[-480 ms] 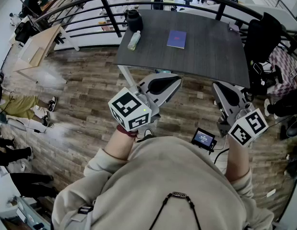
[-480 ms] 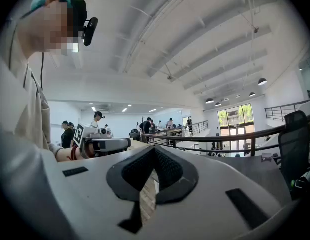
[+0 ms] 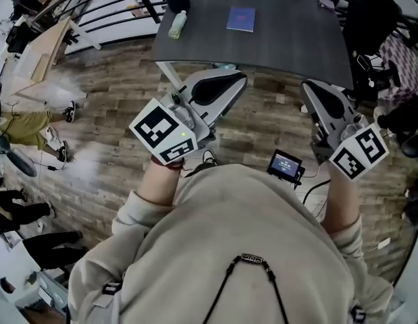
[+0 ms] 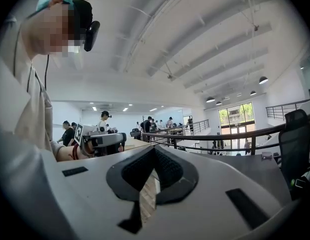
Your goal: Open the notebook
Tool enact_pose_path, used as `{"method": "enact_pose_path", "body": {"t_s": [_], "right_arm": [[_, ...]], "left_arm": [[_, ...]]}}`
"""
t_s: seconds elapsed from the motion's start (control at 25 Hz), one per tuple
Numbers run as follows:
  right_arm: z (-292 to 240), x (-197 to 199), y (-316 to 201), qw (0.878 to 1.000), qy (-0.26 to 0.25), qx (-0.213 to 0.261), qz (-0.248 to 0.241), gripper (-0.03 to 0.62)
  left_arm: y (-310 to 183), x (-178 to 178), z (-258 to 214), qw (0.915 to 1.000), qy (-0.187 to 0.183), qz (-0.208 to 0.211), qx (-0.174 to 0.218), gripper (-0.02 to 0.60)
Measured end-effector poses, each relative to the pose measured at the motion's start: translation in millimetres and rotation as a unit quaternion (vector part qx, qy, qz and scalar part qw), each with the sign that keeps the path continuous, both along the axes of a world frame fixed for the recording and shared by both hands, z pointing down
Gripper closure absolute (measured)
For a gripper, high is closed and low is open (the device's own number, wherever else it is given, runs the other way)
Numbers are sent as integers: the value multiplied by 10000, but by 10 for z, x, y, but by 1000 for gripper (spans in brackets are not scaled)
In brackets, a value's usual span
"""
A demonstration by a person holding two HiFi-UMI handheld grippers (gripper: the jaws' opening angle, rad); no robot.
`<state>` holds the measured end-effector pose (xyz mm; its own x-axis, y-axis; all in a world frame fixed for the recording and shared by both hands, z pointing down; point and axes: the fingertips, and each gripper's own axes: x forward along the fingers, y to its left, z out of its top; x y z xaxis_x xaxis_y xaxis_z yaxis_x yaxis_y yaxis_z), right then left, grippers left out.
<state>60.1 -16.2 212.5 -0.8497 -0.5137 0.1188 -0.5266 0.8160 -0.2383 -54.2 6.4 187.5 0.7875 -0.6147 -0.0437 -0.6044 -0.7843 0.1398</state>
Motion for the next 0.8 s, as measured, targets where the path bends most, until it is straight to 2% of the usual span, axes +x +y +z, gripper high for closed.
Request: {"method": "enact_pose_path", "body": {"t_s": [0.16,0.32,0.48,0.68,0.8], "right_arm": [[-37,172,-50,9994,-335,65,88,579],[-104,221,40,9984,-560,40,-54,579],[-86,236,-34,9968,-774,-190,30,579],[75,306,173,9969,-733,-287,34,579],[140,385,109,9958,-776,-465,134,579]], "left_arm": [[-1,14,113,9997,-34,-167,-157,575],[52,34,55,9993,-136,-231,-251,575],[-40,-97,-55,9984,-217,-445,-288,575],[65,-33,35,9982,-223,-437,-358,575],[16,-9,22,9984,-284,-358,-330,575]]}}
